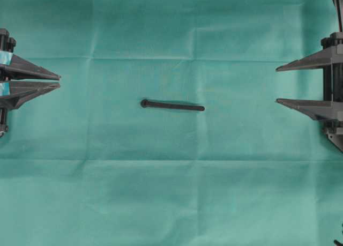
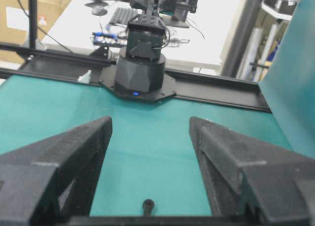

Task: Peel off the Velcro with your right arm.
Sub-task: 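Move the left gripper toward the black Velcro strap's end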

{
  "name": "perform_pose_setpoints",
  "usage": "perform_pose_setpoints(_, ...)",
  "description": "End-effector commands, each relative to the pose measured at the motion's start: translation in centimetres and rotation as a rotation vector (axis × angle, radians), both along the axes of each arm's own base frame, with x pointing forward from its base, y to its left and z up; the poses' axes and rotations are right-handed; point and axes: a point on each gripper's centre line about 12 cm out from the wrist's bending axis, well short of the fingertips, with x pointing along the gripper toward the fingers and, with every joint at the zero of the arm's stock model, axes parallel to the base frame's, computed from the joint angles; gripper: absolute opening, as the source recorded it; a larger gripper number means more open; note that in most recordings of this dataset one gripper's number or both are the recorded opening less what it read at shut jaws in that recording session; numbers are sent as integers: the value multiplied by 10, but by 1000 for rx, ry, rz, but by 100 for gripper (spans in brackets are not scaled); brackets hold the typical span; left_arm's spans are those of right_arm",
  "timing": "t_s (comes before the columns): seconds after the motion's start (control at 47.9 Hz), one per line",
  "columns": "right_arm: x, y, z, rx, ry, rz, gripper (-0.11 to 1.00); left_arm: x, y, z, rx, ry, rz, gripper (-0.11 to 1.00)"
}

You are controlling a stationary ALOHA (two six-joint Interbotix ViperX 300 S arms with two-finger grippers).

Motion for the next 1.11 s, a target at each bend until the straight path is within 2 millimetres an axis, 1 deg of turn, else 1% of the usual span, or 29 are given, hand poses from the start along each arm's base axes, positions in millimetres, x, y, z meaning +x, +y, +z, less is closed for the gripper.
perform_pose_setpoints(0.0, 1, 0, -7, 5, 21, 2, 24, -2, -1, -4, -16, -9, -4, 24)
perform_pose_setpoints(0.021, 0, 0, -10, 5, 28, 2, 24, -3, -1, -5, -16, -9, -4, 24)
perform_pose_setpoints(0.042, 0, 0, -13, 5, 35, 2, 22, -4, -1, -6, -16, -11, -4, 22)
perform_pose_setpoints(0.084, -1, 0, -19, 5, 49, 2, 13, -6, -1, -8, -16, -15, -4, 12)
perform_pose_setpoints(0.146, -3, 0, -26, 8, 63, 2, 2, -9, -1, -9, -16, -23, -4, 3)
perform_pose_setpoints(0.188, -4, 0, -29, 11, 67, 2, -3, -10, -1, -9, -15, -26, -4, 0)
perform_pose_setpoints(0.251, -7, 0, -36, 20, 80, 3, -8, -12, -1, -12, -13, -21, -5, 0)
perform_pose_setpoints(0.313, -9, 0, -39, 26, 86, 3, -10, -12, -1, -16, -12, -15, -5, 0)
perform_pose_setpoints(0.46, -13, 0, -49, 26, 106, 3, -10, -11, -1, -25, -15, 0, -5, 0)
perform_pose_setpoints(0.564, -13, 0, -49, 26, 104, 3, -10, -7, -1, -28, -15, 2, -4, 2)
perform_pose_setpoints(0.627, -13, 0, -50, 26, 106, 3, -10, -4, -1, -30, -11, 9, -4, 10)
perform_pose_setpoints(0.689, -13, 0, -50, 26, 109, 3, -10, 0, -1, -30, -8, 17, -3, 24)
perform_pose_setpoints(0.836, -13, 0, -51, 28, 113, 3, -10, 10, -1, -29, -5, 41, -3, 68)
perform_pose_setpoints(0.877, -13, 0, -51, 26, 113, 3, -10, 13, -1, -29, -4, 45, -3, 76)
perform_pose_setpoints(1.086, -14, 0, -53, 25, 113, 3, -7, 28, 1, -21, 15, 16, 7, 76)
